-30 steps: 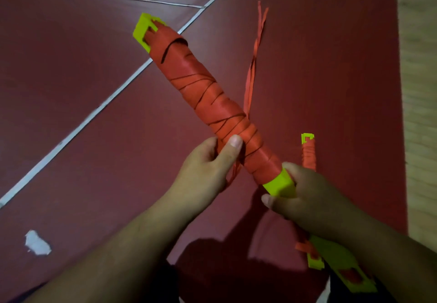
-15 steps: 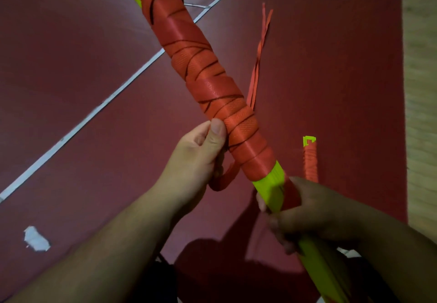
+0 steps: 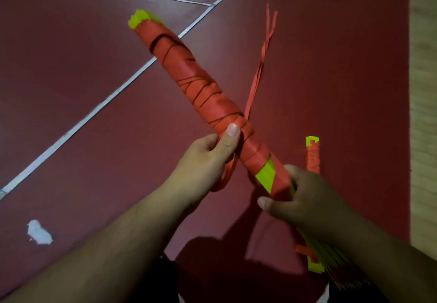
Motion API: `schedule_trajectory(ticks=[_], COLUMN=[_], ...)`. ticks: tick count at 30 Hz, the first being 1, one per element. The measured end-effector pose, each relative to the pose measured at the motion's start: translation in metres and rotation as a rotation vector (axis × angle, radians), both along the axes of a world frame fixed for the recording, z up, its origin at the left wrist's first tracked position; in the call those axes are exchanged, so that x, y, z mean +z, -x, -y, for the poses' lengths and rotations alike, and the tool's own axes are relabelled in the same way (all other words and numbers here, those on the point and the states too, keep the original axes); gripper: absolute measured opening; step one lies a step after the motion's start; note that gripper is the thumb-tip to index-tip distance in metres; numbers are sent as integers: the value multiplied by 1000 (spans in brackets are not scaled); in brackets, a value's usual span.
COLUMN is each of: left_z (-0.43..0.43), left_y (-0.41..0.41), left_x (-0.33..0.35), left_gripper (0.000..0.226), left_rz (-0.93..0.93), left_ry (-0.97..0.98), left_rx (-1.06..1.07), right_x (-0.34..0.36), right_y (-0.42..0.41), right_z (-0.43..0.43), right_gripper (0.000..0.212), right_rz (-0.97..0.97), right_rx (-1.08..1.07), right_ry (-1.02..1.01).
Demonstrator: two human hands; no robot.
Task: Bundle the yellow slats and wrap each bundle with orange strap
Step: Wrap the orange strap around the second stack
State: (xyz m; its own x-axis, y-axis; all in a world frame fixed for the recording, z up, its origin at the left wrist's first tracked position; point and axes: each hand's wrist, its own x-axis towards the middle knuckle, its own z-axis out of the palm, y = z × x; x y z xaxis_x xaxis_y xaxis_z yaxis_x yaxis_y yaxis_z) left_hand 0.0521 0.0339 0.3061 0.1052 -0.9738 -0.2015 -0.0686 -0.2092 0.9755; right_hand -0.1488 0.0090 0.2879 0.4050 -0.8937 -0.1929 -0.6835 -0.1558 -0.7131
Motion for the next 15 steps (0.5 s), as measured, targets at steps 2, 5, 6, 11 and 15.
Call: schedule_trajectory(ticks=[2, 5, 6, 11, 15], left_z=[-1, -2, -2, -1, 2], left_y=[1, 3, 3, 5, -5], left_x=[-4, -5, -4, -1, 2], left_gripper=[59, 50, 49, 46, 59], left_rz=[23, -73, -159, -394, -189], left_ry=[-20, -13, 4, 96, 85], left_rx=[61, 91, 101, 27, -111], right_x=[2, 7, 9, 23, 19], right_y=[1, 3, 4, 6, 3], right_z=[0, 5, 8, 9, 1], right_gripper=[40, 43, 42, 38, 15], right_rz=[-68, -28, 39, 427, 385], right_rx=[36, 123, 134, 175, 171], right_ry=[19, -48, -109, -785, -597])
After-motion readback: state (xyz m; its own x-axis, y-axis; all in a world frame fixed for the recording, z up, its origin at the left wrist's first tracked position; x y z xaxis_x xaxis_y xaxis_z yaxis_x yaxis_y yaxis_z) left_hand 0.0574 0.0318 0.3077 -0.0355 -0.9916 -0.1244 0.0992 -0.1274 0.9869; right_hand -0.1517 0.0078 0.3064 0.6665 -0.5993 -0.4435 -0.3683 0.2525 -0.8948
